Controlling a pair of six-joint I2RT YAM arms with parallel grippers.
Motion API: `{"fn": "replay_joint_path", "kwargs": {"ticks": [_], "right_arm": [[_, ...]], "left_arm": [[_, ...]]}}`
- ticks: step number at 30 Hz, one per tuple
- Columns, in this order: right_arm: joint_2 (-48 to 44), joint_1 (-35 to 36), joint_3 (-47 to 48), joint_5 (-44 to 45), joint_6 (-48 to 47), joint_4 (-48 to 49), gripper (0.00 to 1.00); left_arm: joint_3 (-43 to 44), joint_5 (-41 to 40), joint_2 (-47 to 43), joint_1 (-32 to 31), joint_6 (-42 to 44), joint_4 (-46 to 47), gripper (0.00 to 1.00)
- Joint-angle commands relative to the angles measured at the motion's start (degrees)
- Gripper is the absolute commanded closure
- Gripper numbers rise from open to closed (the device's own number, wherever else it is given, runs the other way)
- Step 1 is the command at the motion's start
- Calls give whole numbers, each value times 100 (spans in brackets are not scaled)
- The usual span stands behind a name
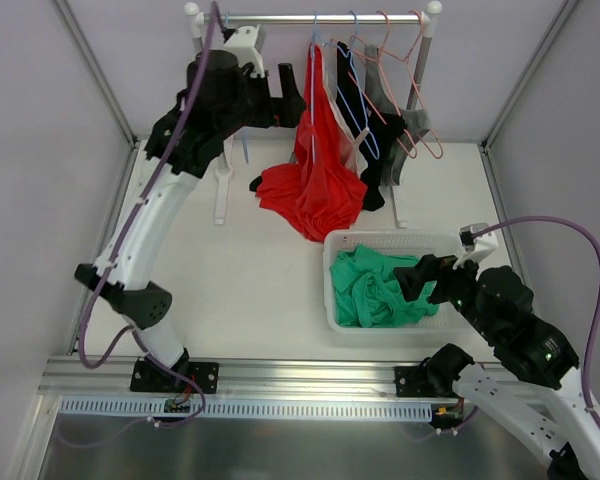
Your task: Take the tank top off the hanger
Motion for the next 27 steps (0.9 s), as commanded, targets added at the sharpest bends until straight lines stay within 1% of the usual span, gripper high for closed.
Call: {"fn": "replay_joint_path", "kwargs": {"ticks": [1,2,5,8,10,13,14,16,17,20,23,24,27], "right_arm": [[-234,-19,-123,-329,63,-26,1],[-269,-19,-150,-347,46,-35,1],[-358,-19,-247,-312,55,-96,0],[-384,-19,-291,-435,72,-114,0],[-384,-19,-299,-523,55,-114,0],[-437,-19,-317,-514,-42,-175,0],[-445,-19,-334,-505,-51,-210,1],[-489,-19,-361,-505,-59,-237,0],[-550,-19,-370,-505,-86,-246,1],[-621,-10,-387,-514,-103,-272,0],[-683,-11,-387,-514,-112,-316,0],[-692,-19,-396,-514,-112,-334,0],[-709,-19,-422,-497,-112,-342,1]], "left_arm": [[853,-664,687,-125,333,2,1],[1116,-750,985,-160,368,28,1],[1373,-997,1444,-266,500,238,1],[1304,-972,1725,-283,623,658,4],[1216,-900,1901,-318,781,906,8],[1215,-1294,2103,-380,931,1109,14],[1224,-1348,2139,-380,957,1170,22],[1224,-1454,2218,-389,1028,1232,32],[1224,-1454,2253,-380,1054,1267,39],[1250,-1446,2341,-380,1107,1399,48],[1268,-1472,2394,-380,1107,1469,64],[1268,-1481,2394,-389,1072,1487,73],[1268,-1446,2376,-380,1011,1548,88]]}}
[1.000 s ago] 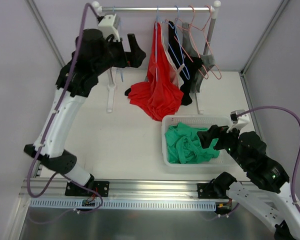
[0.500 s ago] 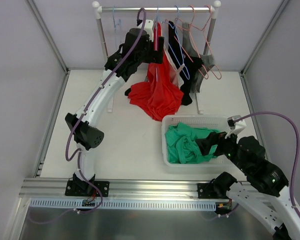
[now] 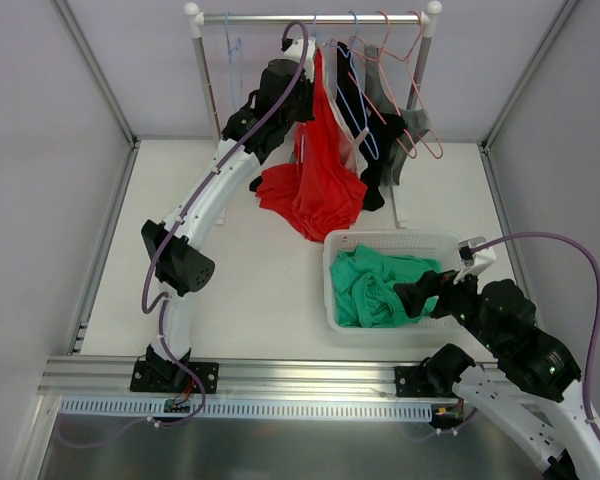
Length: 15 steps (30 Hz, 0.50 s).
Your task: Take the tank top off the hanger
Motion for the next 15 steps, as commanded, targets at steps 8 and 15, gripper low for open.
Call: {"fn": "replay_joint_path", "kwargs": {"ticks": [8,15], "right_arm": [[-5,-11,-33,-22,-95,42,1],[74,-10,-33,-48,-86,95,0]], "left_arm": [[245,-613,-353,-61,-217,506,100],[140,-1061,-853,-79,-402,647,100]]}}
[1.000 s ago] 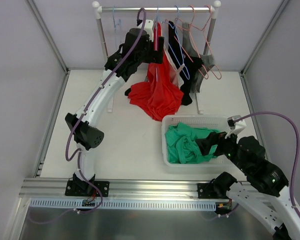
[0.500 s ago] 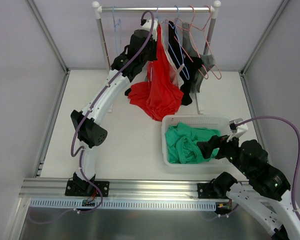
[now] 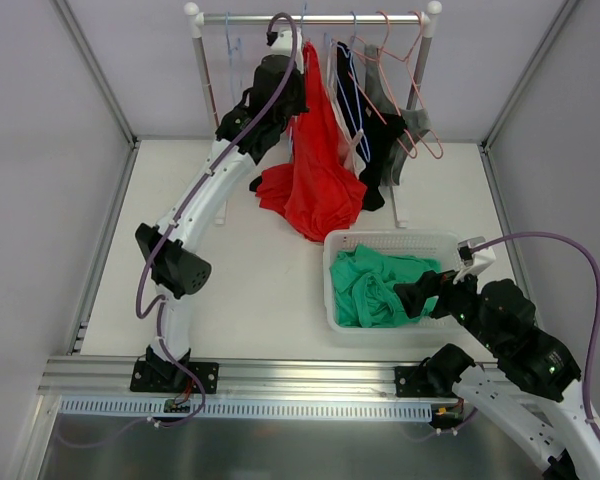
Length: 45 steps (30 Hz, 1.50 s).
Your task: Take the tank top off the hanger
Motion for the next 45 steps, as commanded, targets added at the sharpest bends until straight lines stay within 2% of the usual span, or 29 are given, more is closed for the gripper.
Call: {"fn": "replay_joint_path", "kwargs": {"ticks": [1,15,23,31,35,40,45], "right_arm": [[65,-10,-31,-49,-73,119,1],[39,-11,-66,-49,-134,172,1],[118,-10,-57,-162,-126,329,0],[337,-19,-40,-417,-231,725,0],[513,-11,162,-935,-476,1111,0],[1127,-11,601,-1314,-741,1261,0],[1839,-19,1110,-2543,-1083,1814,1]], "left_arm": [[37,-395,-788,-85,-139,595,100],[-1079,-131,-1947,-85,-297,982,100],[-2537,-70,-3038,-94,-491,1113,100],[-3935,615,-4452,-94,-640,1403,100],[-4805,1334,-5531,-103,-693,1561,100],[-5702,1767,-6562,-103,-798,1641,100],[-6317,2013,-7781,-103,-869,1623,100]]}}
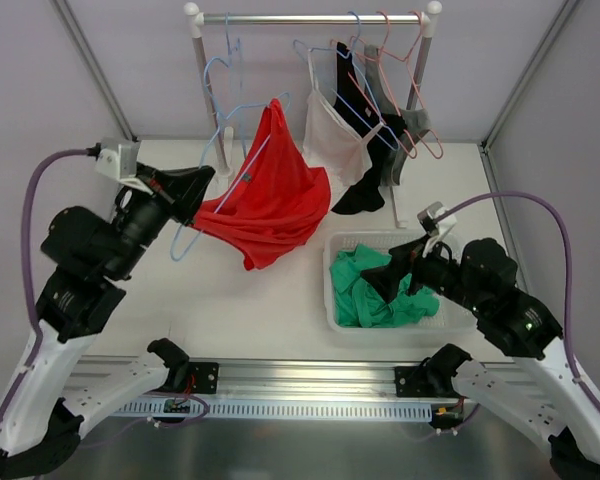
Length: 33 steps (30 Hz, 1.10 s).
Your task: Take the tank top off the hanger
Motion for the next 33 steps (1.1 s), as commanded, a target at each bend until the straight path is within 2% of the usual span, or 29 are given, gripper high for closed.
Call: {"fn": "replay_joint_path", "kwargs": {"ticks": [1,4,8,13,16,23,28,30,33], "right_arm": [[617,-11,521,-1147,-445,848,1],[1041,-11,1004,-1658,-411,1191,1],[2076,42,1733,-2141,-332,1483,1],[3062,506,3023,-2107,-498,1483,3],[3458,884,3438,-1713,-674,1561,4],[3749,1281,3177,-176,-657,2124,6],[3907,1308,3123,89,-569,2230,12],[3951,1317,3062,406,-551,2282,18],[4030,1308,3044,565,-560,2327,23]], "left_arm": [[-312,500,-762,-66,-171,498,100],[-488,956,-1298,-57,-215,428,100],[-383,1554,-1720,-57,-347,147,100],[135,1793,-2002,-48,-400,-511,100],[347,1811,-1976,-57,-522,-785,100],[-268,2294,-1950,-48,-953,-786,100],[-427,2434,-2002,-57,-1042,-698,100],[-435,2479,-2029,-48,-1103,-680,100],[-497,2523,-2064,-48,-1147,-645,100]]}}
